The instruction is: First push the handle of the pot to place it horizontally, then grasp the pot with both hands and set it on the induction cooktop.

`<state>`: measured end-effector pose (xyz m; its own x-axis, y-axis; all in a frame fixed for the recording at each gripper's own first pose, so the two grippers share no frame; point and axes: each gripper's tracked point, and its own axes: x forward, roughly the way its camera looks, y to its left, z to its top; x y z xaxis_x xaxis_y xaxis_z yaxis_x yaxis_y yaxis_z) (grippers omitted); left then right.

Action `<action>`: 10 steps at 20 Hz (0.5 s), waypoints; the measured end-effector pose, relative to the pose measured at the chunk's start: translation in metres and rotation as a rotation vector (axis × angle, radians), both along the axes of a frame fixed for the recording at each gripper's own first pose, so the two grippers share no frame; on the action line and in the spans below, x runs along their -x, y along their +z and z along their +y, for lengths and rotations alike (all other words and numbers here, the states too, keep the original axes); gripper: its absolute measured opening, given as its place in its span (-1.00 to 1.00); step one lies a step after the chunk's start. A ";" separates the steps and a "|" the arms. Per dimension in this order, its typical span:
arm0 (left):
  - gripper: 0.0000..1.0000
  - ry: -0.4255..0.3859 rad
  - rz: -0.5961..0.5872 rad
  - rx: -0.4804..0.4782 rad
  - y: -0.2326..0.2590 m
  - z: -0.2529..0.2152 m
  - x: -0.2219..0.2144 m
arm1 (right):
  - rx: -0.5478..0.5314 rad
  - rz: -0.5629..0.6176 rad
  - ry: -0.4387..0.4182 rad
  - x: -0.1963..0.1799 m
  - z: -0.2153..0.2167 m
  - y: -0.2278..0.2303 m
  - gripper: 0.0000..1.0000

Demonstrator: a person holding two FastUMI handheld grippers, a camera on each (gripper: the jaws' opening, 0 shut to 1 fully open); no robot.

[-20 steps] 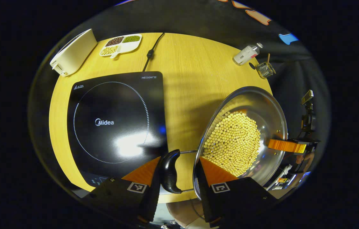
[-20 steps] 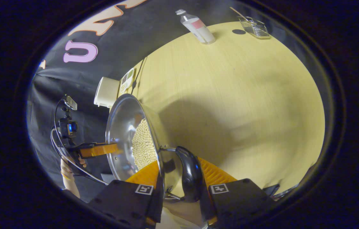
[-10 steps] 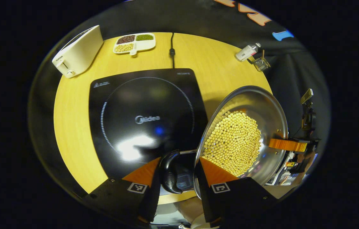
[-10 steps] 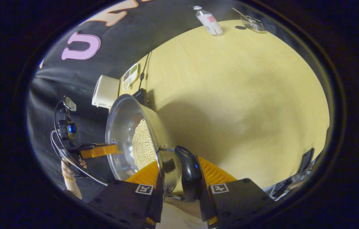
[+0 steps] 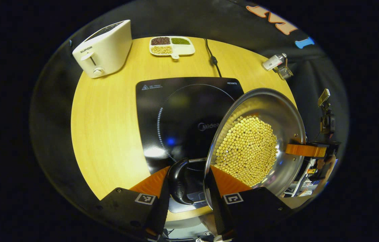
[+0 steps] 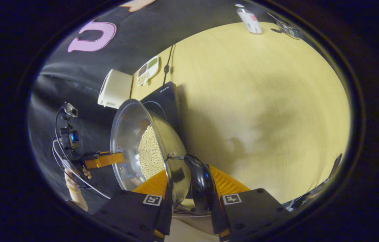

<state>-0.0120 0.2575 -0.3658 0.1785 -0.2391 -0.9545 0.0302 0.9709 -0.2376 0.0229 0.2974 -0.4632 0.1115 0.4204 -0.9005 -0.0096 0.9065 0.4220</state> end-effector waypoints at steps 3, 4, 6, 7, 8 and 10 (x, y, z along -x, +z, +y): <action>0.17 0.003 -0.030 -0.015 0.003 0.016 -0.010 | -0.009 -0.007 0.008 -0.009 0.017 -0.002 -0.12; 0.17 0.000 -0.040 -0.022 0.004 0.019 -0.013 | -0.013 -0.005 0.010 -0.012 0.022 -0.003 -0.12; 0.17 -0.005 -0.055 -0.040 0.005 0.028 -0.019 | -0.020 -0.005 0.016 -0.018 0.032 -0.005 0.00; 0.17 -0.001 -0.064 -0.048 0.006 0.033 -0.024 | -0.025 -0.008 0.020 -0.022 0.037 -0.006 0.00; 0.18 0.003 -0.073 -0.056 0.007 0.036 -0.026 | -0.031 -0.010 0.023 -0.025 0.042 -0.007 -0.12; 0.17 0.014 -0.089 -0.076 0.008 0.045 -0.030 | -0.042 -0.011 0.031 -0.031 0.051 -0.011 -0.12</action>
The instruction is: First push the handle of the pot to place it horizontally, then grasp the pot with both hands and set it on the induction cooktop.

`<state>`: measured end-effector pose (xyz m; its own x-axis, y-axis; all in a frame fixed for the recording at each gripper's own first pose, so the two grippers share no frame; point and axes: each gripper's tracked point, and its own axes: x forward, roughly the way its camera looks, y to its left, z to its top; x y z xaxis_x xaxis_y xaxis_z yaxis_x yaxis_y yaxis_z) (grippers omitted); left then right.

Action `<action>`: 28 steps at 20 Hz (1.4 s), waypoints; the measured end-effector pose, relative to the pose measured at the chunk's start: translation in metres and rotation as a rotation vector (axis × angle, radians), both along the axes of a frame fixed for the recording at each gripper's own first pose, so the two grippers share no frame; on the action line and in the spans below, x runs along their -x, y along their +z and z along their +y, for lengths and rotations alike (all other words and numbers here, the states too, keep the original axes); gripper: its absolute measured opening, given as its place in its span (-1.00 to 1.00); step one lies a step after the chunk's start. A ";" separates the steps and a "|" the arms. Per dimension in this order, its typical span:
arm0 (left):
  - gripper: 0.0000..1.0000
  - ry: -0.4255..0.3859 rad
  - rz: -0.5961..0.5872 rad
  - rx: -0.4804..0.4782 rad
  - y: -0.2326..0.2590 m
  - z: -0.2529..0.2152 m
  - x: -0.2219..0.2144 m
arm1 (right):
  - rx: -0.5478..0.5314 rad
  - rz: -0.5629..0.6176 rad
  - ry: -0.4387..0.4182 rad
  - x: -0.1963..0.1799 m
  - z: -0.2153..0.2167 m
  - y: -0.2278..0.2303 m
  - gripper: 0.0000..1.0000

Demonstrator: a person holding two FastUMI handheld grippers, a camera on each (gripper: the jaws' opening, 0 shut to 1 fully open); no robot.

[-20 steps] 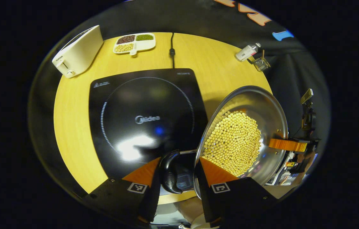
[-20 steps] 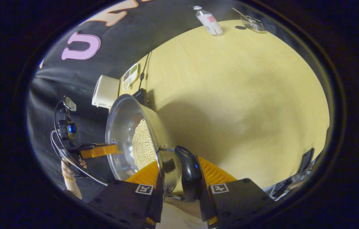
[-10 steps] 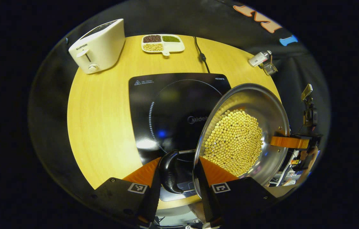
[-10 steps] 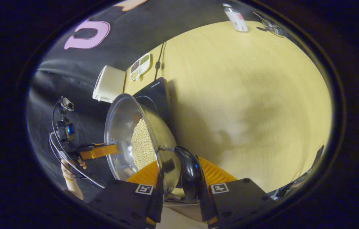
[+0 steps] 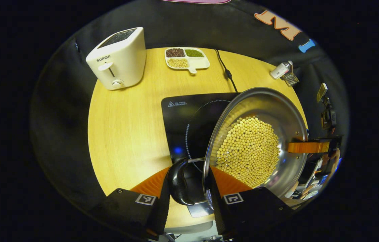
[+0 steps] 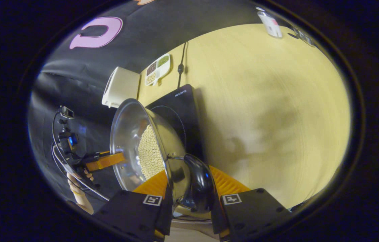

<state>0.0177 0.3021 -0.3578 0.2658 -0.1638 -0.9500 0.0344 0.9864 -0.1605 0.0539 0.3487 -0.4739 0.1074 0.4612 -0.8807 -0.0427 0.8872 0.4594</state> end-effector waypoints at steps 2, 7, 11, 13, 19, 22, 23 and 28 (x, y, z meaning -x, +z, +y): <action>0.17 0.007 -0.014 -0.016 0.000 0.007 -0.003 | -0.007 0.001 0.006 -0.004 0.009 -0.003 0.00; 0.17 0.020 -0.037 -0.047 -0.004 0.017 -0.010 | -0.016 0.000 0.000 -0.009 0.018 -0.013 0.00; 0.17 0.026 -0.048 -0.052 -0.009 0.018 -0.019 | -0.008 -0.012 -0.015 -0.018 0.018 -0.018 0.00; 0.17 0.029 -0.051 -0.053 -0.012 0.018 -0.023 | -0.005 -0.016 -0.017 -0.022 0.019 -0.022 0.00; 0.17 0.034 -0.053 -0.067 -0.020 0.023 -0.031 | 0.007 -0.022 -0.026 -0.029 0.018 -0.032 0.00; 0.17 0.036 -0.072 -0.071 -0.021 0.024 -0.034 | -0.001 -0.018 -0.034 -0.033 0.022 -0.037 0.00; 0.17 0.041 -0.074 -0.071 -0.022 0.023 -0.034 | -0.004 -0.016 -0.032 -0.034 0.022 -0.037 0.00; 0.21 0.048 -0.080 -0.080 -0.024 0.024 -0.034 | -0.012 -0.019 -0.024 -0.035 0.023 -0.038 0.00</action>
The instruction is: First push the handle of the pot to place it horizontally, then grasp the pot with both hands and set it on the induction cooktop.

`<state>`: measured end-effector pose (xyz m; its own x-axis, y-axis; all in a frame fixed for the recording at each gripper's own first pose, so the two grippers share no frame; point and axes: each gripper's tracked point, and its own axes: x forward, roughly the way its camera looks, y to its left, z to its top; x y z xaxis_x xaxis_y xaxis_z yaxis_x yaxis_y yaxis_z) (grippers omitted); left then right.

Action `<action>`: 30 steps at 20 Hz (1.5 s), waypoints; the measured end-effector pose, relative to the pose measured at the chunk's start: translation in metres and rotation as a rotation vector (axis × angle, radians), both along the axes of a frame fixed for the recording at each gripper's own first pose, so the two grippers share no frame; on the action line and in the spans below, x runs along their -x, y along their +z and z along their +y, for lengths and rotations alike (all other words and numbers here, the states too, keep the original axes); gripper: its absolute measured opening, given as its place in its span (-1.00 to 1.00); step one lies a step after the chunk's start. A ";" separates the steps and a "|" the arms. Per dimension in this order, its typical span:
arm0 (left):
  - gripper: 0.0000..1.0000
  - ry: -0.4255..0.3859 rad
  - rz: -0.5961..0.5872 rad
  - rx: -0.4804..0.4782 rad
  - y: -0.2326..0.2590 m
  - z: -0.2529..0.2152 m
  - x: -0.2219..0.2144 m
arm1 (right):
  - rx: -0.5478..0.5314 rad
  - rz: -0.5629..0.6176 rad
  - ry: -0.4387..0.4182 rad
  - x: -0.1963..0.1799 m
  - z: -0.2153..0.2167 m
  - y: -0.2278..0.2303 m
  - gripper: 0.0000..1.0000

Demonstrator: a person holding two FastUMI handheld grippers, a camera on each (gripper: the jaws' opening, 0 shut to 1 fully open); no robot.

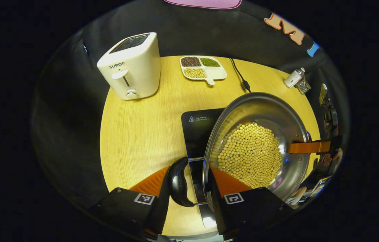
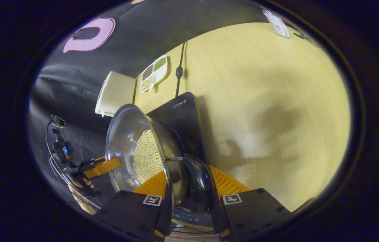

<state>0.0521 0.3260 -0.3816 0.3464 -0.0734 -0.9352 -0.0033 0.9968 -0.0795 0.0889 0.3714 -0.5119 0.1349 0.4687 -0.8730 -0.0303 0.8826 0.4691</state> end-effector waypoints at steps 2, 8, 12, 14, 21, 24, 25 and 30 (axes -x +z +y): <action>0.22 0.005 -0.003 0.001 -0.001 -0.001 0.000 | -0.004 0.003 0.002 0.000 0.000 0.000 -0.12; 0.29 0.019 -0.013 -0.027 -0.002 -0.001 0.001 | -0.001 -0.016 0.004 -0.002 0.001 0.002 -0.06; 0.73 0.034 -0.122 -0.102 0.016 0.005 -0.011 | -0.033 -0.113 0.006 -0.015 0.000 0.024 0.55; 0.92 0.067 -0.156 -0.107 0.024 0.004 -0.006 | -0.038 -0.175 -0.003 -0.024 -0.004 0.036 1.00; 0.93 0.148 -0.220 -0.110 0.047 -0.001 0.010 | -0.013 -0.319 -0.005 -0.032 -0.037 0.074 0.84; 0.97 0.176 -0.254 -0.159 0.066 -0.004 0.017 | 0.001 -0.371 0.010 -0.030 -0.056 0.089 1.00; 0.93 0.182 -0.257 -0.173 0.073 -0.008 0.021 | 0.010 -0.396 0.016 -0.029 -0.065 0.094 1.00; 0.93 0.206 -0.316 -0.216 0.114 -0.065 0.038 | 0.020 -0.529 0.026 -0.037 -0.117 0.125 0.86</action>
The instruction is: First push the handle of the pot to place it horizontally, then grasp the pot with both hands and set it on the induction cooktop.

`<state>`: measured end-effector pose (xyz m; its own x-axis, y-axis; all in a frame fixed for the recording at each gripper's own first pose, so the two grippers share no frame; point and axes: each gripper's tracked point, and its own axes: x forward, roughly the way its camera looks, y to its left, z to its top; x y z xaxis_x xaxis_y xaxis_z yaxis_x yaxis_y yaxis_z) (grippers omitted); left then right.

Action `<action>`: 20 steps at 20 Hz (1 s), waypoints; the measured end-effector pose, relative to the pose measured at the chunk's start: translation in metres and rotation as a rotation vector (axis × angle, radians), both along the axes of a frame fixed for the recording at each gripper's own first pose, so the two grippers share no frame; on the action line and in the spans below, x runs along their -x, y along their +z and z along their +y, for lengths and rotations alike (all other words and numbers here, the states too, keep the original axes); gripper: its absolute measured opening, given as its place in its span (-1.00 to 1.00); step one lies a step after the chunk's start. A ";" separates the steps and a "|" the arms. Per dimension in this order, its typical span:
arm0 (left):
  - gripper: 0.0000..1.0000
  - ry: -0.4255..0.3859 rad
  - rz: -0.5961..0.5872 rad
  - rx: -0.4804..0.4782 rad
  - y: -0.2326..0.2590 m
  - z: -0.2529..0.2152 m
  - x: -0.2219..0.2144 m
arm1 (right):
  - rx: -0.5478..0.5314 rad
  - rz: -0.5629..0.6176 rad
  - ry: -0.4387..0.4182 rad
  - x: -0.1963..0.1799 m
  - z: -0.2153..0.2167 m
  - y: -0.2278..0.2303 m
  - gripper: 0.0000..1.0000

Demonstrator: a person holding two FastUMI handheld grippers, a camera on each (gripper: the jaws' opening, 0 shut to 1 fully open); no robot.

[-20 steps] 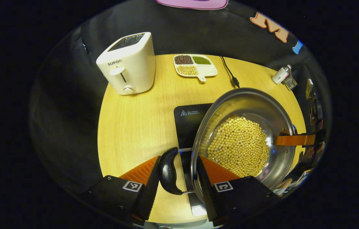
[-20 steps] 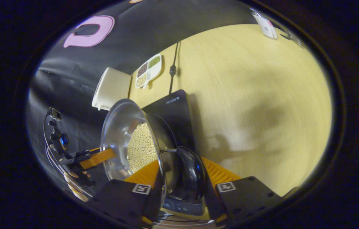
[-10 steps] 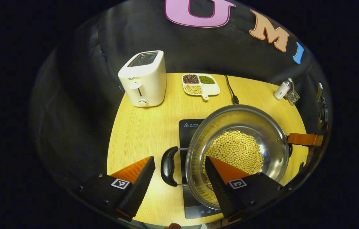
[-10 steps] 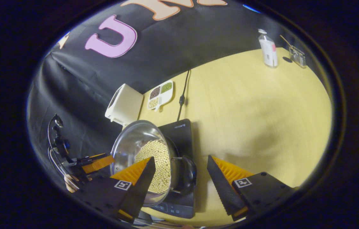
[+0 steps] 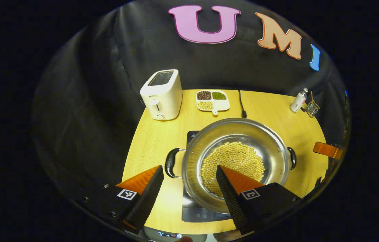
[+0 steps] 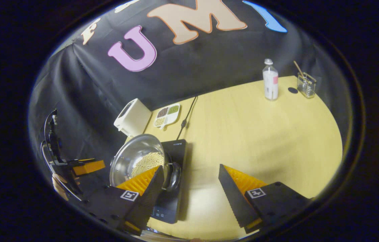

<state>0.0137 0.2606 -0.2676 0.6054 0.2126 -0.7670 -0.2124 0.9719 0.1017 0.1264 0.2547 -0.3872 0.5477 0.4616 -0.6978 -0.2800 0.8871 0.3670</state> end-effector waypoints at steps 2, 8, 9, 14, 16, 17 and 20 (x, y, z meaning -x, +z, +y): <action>0.93 0.014 -0.043 0.000 0.015 -0.035 0.005 | 0.006 -0.040 0.009 -0.006 -0.028 0.010 0.86; 0.92 0.036 -0.211 -0.004 0.056 -0.138 -0.004 | 0.035 -0.183 0.057 -0.022 -0.105 0.058 0.99; 0.92 0.036 -0.243 0.007 0.064 -0.155 -0.008 | 0.044 -0.220 0.058 -0.024 -0.117 0.068 0.99; 0.92 0.008 -0.412 -0.036 0.117 -0.212 -0.018 | 0.057 -0.417 0.015 -0.033 -0.170 0.137 0.99; 0.91 -0.002 -0.527 -0.083 0.146 -0.226 -0.027 | 0.043 -0.485 -0.007 -0.029 -0.182 0.168 0.99; 0.91 -0.005 -0.586 -0.107 0.162 -0.233 -0.030 | 0.041 -0.523 -0.014 -0.026 -0.189 0.185 0.84; 0.89 -0.001 -0.744 -0.175 0.205 -0.249 -0.029 | 0.089 -0.630 -0.018 -0.014 -0.210 0.228 0.84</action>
